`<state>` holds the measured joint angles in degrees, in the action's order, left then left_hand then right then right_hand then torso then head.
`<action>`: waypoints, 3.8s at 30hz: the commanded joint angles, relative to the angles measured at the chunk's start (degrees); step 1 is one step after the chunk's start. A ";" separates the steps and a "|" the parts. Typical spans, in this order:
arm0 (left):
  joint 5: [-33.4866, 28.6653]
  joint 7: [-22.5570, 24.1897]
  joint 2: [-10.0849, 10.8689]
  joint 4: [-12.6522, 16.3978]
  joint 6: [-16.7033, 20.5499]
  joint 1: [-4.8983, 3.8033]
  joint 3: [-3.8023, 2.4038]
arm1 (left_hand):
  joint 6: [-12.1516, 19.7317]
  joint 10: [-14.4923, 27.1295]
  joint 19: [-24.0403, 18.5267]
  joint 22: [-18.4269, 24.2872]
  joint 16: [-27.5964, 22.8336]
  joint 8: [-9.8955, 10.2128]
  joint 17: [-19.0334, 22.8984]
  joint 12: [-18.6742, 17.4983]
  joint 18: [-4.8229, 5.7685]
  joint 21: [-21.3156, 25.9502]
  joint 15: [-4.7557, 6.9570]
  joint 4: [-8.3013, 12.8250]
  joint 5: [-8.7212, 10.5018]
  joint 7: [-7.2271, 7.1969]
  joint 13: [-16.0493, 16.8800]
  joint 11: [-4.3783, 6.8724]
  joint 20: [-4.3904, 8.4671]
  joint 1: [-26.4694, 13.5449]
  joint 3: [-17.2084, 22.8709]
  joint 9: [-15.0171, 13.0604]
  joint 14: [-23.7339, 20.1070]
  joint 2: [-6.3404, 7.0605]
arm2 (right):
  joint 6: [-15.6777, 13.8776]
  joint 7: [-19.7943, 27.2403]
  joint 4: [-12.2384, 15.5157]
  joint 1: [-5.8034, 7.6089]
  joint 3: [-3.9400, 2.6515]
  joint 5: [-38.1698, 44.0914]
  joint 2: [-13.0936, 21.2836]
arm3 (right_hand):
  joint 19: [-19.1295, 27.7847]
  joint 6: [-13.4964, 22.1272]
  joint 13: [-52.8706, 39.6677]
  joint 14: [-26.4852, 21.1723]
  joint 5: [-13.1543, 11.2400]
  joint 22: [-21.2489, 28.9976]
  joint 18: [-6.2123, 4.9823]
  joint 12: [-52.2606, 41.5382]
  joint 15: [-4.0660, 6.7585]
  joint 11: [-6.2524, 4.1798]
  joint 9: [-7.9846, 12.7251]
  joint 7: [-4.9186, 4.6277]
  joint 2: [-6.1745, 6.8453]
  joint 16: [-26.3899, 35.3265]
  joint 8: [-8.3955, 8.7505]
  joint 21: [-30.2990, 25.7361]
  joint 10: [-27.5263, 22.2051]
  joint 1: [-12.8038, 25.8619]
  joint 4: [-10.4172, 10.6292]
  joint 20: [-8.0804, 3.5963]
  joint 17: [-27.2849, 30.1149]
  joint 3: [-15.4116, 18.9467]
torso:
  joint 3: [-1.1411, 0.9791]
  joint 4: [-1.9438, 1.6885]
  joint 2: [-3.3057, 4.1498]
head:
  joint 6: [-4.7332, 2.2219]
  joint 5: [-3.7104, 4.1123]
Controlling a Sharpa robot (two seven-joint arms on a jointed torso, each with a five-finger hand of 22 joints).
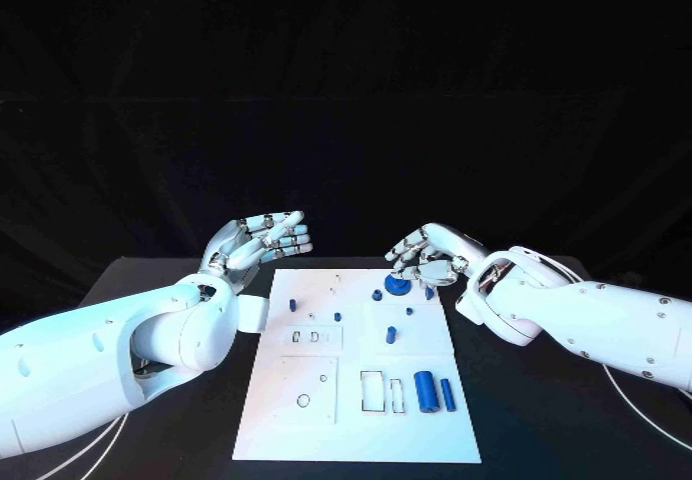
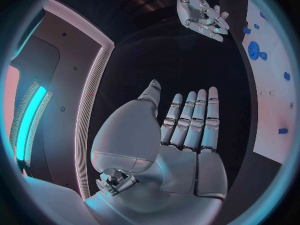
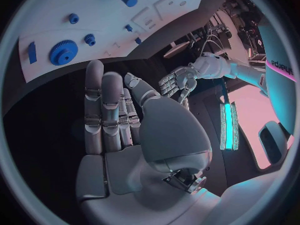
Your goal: Assemble the parts on the task board
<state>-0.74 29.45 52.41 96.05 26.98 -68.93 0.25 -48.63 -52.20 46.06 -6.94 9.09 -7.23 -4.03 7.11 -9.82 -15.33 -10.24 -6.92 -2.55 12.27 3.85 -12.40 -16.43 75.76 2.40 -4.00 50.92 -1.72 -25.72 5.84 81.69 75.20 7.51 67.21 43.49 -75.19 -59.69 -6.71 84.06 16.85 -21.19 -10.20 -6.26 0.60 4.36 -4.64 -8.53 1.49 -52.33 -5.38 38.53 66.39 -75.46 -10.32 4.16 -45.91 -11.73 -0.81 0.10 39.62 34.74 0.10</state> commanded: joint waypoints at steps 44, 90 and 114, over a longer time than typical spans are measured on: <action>1.70 -0.60 2.57 5.62 -2.31 -2.06 -0.94 | 0.33 0.29 0.94 -0.01 -0.47 0.57 0.17 -1.08 -0.49 -0.63 -0.38 0.30 -0.31 3.83 -0.15 -0.52 0.08 0.02 -0.77 0.24 -0.11 -0.28 | 13.18 -15.73 -3.75 2.06 -0.06 31.31 -6.40 | -8.40 0.59 -2.52 3.15 -1.61 -43.82 5.84 -3.35 -0.89 0.69 -0.89 2.02 2.53 -24.72 1.33 34.96 -5.59 2.12 4.29 1.70 -24.86 -4.58 | 0.08 -1.71 5.64 | -0.94 0.75; 1.26 -1.15 3.14 5.94 -2.01 -2.62 -0.94 | 0.58 0.63 0.61 0.17 -0.82 0.86 0.20 -1.46 -0.41 -0.47 -0.53 0.40 -0.31 3.97 -0.15 -0.68 0.03 0.18 -0.69 0.23 -0.48 -0.78 | 15.65 -15.38 -6.82 1.90 0.05 30.88 -8.55 | -8.93 -3.56 -2.90 3.05 -3.02 -49.37 6.52 -5.03 0.51 -1.09 -2.67 2.92 1.67 -25.97 0.10 38.87 -2.19 1.45 5.61 0.60 -25.61 -8.82 | 0.05 -1.48 6.38 | -0.33 0.38; 0.71 -1.53 3.16 5.46 -2.06 -2.79 -0.94 | 0.73 0.81 0.31 0.30 -1.02 1.03 0.21 -1.66 -0.33 -0.31 -0.62 0.59 -0.31 4.04 -0.15 -0.75 -0.02 0.43 -0.59 0.23 -0.68 -1.02 | 2.27 -15.09 -6.61 2.09 -0.13 30.80 -9.76 | -9.81 -5.72 -2.97 3.02 -0.83 -53.22 7.14 -4.98 0.94 -1.49 -4.17 2.88 2.55 -26.39 -0.63 41.44 -0.03 1.74 6.23 0.30 -25.86 -9.83 | -0.01 -1.57 6.61 | -1.25 -0.41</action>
<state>0.22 27.61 55.61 101.53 25.53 -71.64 -0.64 -48.28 -51.57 46.70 -6.72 8.40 -6.49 -3.90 5.78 -9.81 -15.75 -10.64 -6.61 -2.54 12.35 3.79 -13.02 -16.37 76.21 1.76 -3.82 50.51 -2.18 -19.05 -8.25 75.45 77.22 7.45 97.42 34.16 -84.02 -65.14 -9.71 84.14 15.78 -74.32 -3.95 -11.51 1.15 2.88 -8.76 -5.50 3.98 -78.37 -5.89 79.72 66.04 -73.45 -4.11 4.70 -71.77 -21.29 -0.79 -1.46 46.17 33.49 -0.08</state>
